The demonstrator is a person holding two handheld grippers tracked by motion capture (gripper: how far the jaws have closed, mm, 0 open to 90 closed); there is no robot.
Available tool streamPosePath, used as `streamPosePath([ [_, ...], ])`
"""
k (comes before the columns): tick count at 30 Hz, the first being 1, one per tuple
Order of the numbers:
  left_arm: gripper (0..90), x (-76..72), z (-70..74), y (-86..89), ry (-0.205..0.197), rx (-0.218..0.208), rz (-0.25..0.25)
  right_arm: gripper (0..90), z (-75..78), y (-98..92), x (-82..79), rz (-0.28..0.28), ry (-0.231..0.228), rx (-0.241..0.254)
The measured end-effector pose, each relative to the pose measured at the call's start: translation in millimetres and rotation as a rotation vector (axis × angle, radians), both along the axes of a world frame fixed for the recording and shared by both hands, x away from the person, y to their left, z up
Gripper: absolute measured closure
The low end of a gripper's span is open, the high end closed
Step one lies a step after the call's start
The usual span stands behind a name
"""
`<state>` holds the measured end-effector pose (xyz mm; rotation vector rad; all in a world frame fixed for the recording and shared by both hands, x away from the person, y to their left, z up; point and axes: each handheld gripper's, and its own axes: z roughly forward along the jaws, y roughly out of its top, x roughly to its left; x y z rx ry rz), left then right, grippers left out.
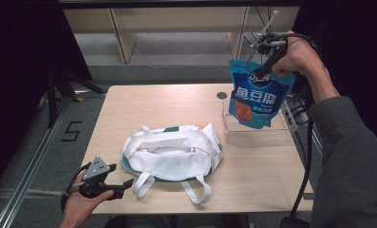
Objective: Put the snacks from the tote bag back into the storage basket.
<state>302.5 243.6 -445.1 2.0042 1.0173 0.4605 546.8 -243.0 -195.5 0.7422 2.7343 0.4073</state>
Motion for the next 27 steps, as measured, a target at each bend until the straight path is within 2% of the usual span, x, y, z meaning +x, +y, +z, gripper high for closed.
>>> streamPosePath([
  [12, 15.7, 0.4, -1.1, -0.9, 0.004, -0.006, -0.003, 90.0, -18.7, -9.2, 19.9, -0.018, 0.011, 0.030],
  [15, 15.7, 0.6, -1.3, -0.8, 0.003, -0.004, -0.003, 90.0, -25.6, -10.5, 22.1, -0.025, 0.024, 0.031],
  [16, 15.7, 0.4, -1.8, -1.3, 0.017, -0.012, 0.006, 90.0, -27.1, -11.5, 23.4, -0.029, 0.022, 0.033],
  [17, 15.7, 0.7, -1.6, -1.0, 0.012, -0.004, 0.001, 90.0, -28.5, -12.6, 24.7, -0.029, 0.026, 0.036],
  [19, 15.7, 0.2, -1.8, -1.9, 0.009, -0.014, 0.006, 90.0, -32.2, -13.8, 26.7, -0.018, 0.031, 0.041],
  [20, 15.7, 1.1, -1.7, -1.1, 0.001, -0.004, -0.007, 90.0, -34.3, -13.9, 26.7, -0.023, 0.035, 0.043],
  [25, 15.7, 0.6, -1.5, -1.1, 0.003, -0.004, -0.003, 90.0, -45.4, -15.3, 28.5, -0.029, 0.047, 0.046],
  [27, 15.7, 0.5, -1.8, -1.2, 0.016, -0.011, 0.005, 90.0, -49.7, -15.9, 28.8, -0.027, 0.050, 0.048],
])
